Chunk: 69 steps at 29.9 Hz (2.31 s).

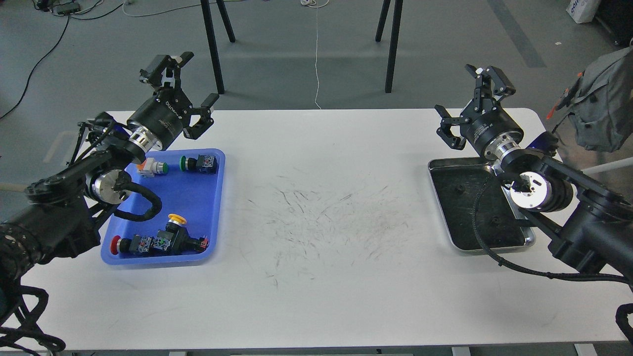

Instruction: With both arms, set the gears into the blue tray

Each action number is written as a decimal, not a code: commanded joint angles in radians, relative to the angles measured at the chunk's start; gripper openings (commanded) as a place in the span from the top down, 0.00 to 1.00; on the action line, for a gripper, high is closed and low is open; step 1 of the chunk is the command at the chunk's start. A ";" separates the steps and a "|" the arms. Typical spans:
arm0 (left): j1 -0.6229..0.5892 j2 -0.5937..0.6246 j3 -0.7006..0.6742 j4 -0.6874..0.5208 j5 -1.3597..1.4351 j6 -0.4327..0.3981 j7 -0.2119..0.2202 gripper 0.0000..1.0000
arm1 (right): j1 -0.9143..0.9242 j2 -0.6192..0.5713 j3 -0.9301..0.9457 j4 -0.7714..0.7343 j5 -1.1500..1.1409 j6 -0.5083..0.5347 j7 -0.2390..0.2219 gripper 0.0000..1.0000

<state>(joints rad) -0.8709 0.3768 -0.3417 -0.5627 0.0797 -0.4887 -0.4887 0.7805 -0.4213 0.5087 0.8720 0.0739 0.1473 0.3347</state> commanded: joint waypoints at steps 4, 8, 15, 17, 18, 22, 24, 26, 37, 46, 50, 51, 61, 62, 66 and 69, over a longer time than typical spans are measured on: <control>0.001 0.002 -0.002 0.000 -0.002 0.000 0.000 0.00 | -0.004 -0.007 -0.006 0.007 0.000 -0.002 -0.002 0.01; 0.000 0.001 -0.002 0.000 -0.003 0.000 0.000 0.00 | 0.003 -0.051 -0.030 0.021 -0.011 -0.008 -0.008 0.01; -0.002 -0.001 -0.003 0.000 -0.003 0.000 0.000 0.00 | 0.074 -0.233 -0.202 0.143 -0.078 0.000 -0.013 0.01; -0.002 -0.003 -0.003 0.000 -0.003 0.000 0.000 0.00 | 0.103 -0.290 -0.260 0.186 -0.106 0.006 -0.020 0.01; -0.002 -0.003 -0.005 0.000 -0.003 0.000 0.000 0.00 | 0.121 -0.322 -0.289 0.206 -0.120 0.006 -0.032 0.01; -0.002 -0.004 -0.005 0.000 -0.006 0.000 0.000 0.00 | 0.196 -0.405 -0.419 0.240 -0.213 0.031 -0.074 0.01; -0.002 -0.004 -0.005 0.000 -0.006 0.000 0.000 0.00 | 0.226 -0.412 -0.481 0.230 -0.275 0.038 -0.080 0.01; -0.002 -0.003 -0.005 0.000 -0.008 0.000 0.000 0.00 | 0.250 -0.412 -0.533 0.223 -0.325 0.035 -0.077 0.01; -0.002 -0.001 -0.005 -0.002 -0.009 0.000 0.000 0.00 | 0.267 -0.386 -0.616 0.208 -0.661 0.011 -0.160 0.02; -0.002 -0.001 -0.005 -0.002 -0.009 0.000 0.000 0.00 | 0.281 -0.331 -0.670 0.125 -1.075 0.024 -0.214 0.03; 0.000 -0.001 -0.005 -0.002 -0.009 0.000 0.000 0.00 | 0.281 -0.283 -0.708 0.058 -1.172 0.026 -0.201 0.02; 0.001 -0.001 -0.005 -0.002 -0.009 0.000 0.000 0.00 | 0.281 -0.266 -0.710 0.038 -1.192 0.026 -0.200 0.02; 0.007 0.001 -0.005 -0.002 -0.011 0.000 0.000 0.00 | 0.289 -0.125 -0.768 -0.074 -1.266 0.024 -0.198 0.02; 0.007 0.001 -0.006 -0.002 -0.011 0.000 0.000 0.00 | 0.290 -0.116 -0.780 -0.080 -1.267 0.024 -0.197 0.03; 0.007 0.001 -0.006 -0.002 -0.011 0.000 0.000 0.00 | 0.304 -0.090 -0.819 -0.136 -1.269 0.021 -0.198 0.03; 0.007 0.001 -0.006 -0.002 -0.011 0.000 0.000 0.00 | 0.304 -0.064 -0.825 -0.153 -1.269 0.021 -0.198 0.03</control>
<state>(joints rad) -0.8636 0.3777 -0.3474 -0.5644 0.0689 -0.4887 -0.4887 1.0832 -0.5078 -0.3069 0.7388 -1.1949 0.1690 0.1369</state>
